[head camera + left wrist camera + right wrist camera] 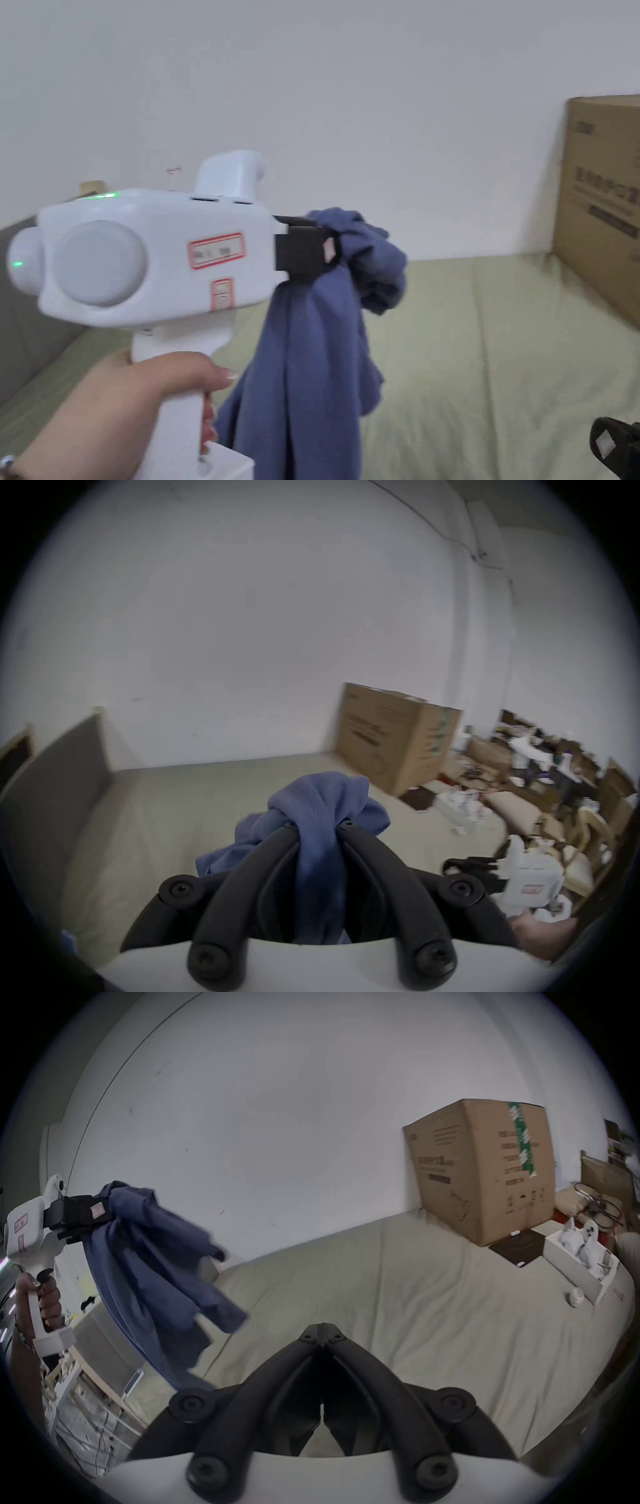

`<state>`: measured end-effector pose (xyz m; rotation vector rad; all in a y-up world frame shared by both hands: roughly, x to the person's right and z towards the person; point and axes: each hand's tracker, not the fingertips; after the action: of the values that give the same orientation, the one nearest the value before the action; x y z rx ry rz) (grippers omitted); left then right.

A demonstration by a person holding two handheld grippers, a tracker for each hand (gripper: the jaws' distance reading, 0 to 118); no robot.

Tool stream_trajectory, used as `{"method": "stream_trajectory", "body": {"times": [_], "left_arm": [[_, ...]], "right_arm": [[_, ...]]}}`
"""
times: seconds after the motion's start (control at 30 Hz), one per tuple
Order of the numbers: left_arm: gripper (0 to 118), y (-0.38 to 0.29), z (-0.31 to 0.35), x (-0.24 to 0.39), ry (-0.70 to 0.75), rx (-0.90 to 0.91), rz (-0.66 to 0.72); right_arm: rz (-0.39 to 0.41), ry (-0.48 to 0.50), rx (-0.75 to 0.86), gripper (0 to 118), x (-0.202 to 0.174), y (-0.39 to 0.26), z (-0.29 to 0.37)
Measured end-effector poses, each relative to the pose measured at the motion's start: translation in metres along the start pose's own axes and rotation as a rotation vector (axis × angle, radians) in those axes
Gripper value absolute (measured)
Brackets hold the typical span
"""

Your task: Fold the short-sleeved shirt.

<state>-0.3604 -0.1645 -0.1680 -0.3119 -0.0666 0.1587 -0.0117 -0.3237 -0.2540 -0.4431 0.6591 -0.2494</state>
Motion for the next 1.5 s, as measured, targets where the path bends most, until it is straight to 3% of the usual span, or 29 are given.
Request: {"method": "stream_trajectory", "body": {"times": [0.17, 0.3, 0.4, 0.43, 0.47, 0.53, 0.63, 0.73, 0.87, 0.93, 1.0, 1.07, 1.23, 1.3, 1.4, 1.47, 1.5], "left_arm": [[9, -0.052, -0.123, 0.039, -0.117, -0.297, 0.062], [9, -0.155, -0.220, 0.039, -0.097, -0.658, 0.241], [9, -0.224, -0.249, 0.037, -0.042, -0.803, 0.294], [19, -0.239, -0.254, 0.036, -0.029, -0.819, 0.290], [38, -0.248, -0.256, 0.035, -0.015, -0.831, 0.297], [94, -0.260, -0.254, 0.030, 0.038, -0.858, 0.327], [99, -0.253, -0.245, 0.014, -0.036, -0.843, 0.497], [97, -0.221, -0.227, -0.002, -0.017, -0.780, 0.547], [98, -0.169, -0.169, -0.014, 0.022, -0.583, 0.362], [99, -0.148, -0.127, -0.018, 0.058, -0.417, 0.268], [98, -0.139, -0.085, -0.020, 0.097, -0.214, 0.204], [84, -0.140, -0.042, -0.020, 0.148, -0.012, 0.158], [3, -0.172, 0.024, -0.003, 0.379, 0.306, 0.017], [2, -0.188, 0.034, 0.003, 0.448, 0.368, -0.043], [2, -0.204, 0.045, 0.009, 0.508, 0.353, 0.010], [2, -0.211, 0.046, 0.007, 0.497, 0.356, 0.083], [1, -0.214, 0.047, 0.005, 0.485, 0.357, 0.116]], "right_arm": [[-0.043, -0.087, 0.018, 0, 0.041, -0.001, 0.015], [-0.108, -0.144, -0.018, 0, 0.070, -0.015, 0.017], [-0.120, -0.164, -0.054, 0, 0.084, -0.027, 0.013], [-0.117, -0.167, -0.066, 0, 0.087, -0.030, 0.012], [-0.114, -0.172, -0.078, 0, 0.089, -0.033, 0.010], [-0.110, -0.176, -0.106, 0, 0.091, -0.036, 0.005], [-0.113, -0.167, -0.121, 0, 0.088, -0.037, 0.001], [-0.105, -0.164, -0.121, 0, 0.080, -0.032, -0.002], [-0.076, -0.144, -0.110, 0, 0.066, -0.020, -0.001], [-0.025, -0.168, -0.102, 0, 0.054, -0.012, 0.000], [0.023, -0.198, -0.084, 0, 0.043, -0.007, 0.001], [0.033, -0.135, 0.000, 0, 0.035, -0.004, 0.006], [0.154, -0.089, 0.287, 0, 0.008, -0.012, 0.021], [0.200, -0.106, 0.383, 0, -0.002, -0.018, 0.027], [0.243, -0.124, 0.444, 0, -0.014, -0.026, 0.031], [0.229, -0.081, 0.445, 0, -0.014, -0.030, 0.033], [0.218, -0.006, 0.431, 0, -0.012, -0.030, 0.034]]}}
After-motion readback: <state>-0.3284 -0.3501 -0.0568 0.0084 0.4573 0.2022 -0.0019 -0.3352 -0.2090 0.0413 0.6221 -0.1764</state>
